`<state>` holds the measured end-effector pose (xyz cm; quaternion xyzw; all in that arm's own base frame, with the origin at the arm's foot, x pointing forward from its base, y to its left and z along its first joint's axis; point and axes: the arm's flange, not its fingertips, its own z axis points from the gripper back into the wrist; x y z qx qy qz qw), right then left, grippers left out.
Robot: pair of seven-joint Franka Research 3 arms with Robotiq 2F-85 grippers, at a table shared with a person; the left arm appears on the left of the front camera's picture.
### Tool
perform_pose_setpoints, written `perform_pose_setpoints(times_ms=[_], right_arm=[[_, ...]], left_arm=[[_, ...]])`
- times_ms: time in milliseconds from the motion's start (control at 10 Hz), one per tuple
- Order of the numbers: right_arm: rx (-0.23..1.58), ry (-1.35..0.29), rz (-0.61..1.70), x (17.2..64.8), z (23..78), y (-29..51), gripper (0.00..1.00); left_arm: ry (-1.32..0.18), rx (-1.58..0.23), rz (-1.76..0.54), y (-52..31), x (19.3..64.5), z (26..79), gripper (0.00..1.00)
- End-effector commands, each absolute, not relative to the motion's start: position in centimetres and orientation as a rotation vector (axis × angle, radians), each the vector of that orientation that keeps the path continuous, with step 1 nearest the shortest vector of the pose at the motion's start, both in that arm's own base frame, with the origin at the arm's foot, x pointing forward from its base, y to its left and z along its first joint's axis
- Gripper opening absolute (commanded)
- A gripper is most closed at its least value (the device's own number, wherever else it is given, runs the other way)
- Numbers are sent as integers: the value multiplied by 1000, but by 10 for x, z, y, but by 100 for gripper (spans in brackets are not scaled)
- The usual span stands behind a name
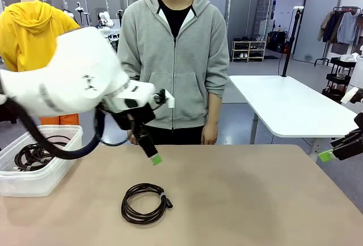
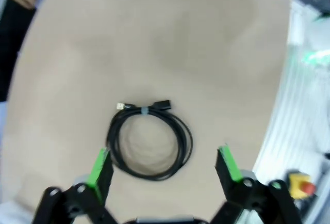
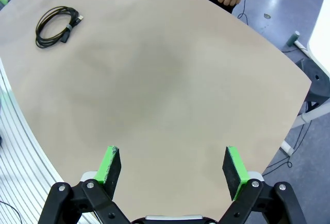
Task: Organize and store the cables.
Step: Place the USB Extension Cable into the Organizing box.
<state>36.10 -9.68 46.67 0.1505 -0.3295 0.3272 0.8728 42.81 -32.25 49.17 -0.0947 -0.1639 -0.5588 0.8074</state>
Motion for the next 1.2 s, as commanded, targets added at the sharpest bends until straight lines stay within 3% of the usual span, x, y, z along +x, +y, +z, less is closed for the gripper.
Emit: perform_pose_setpoints(times_ms=[0, 300, 900, 1100], right_arm=[[308, -674, 683, 360, 468, -98, 100], [308, -674, 683, 360, 468, -98, 100], [308, -674, 683, 360, 468, -98, 100], [308, -674, 683, 360, 468, -98, 100]], left_arm=[[-252, -110, -1120, -344, 452, 492, 100], [-188, -57, -999, -359, 473, 471, 100], [-219, -59, -1013, -352, 473, 464, 100], [-143, -129, -608, -382, 471, 453, 100]])
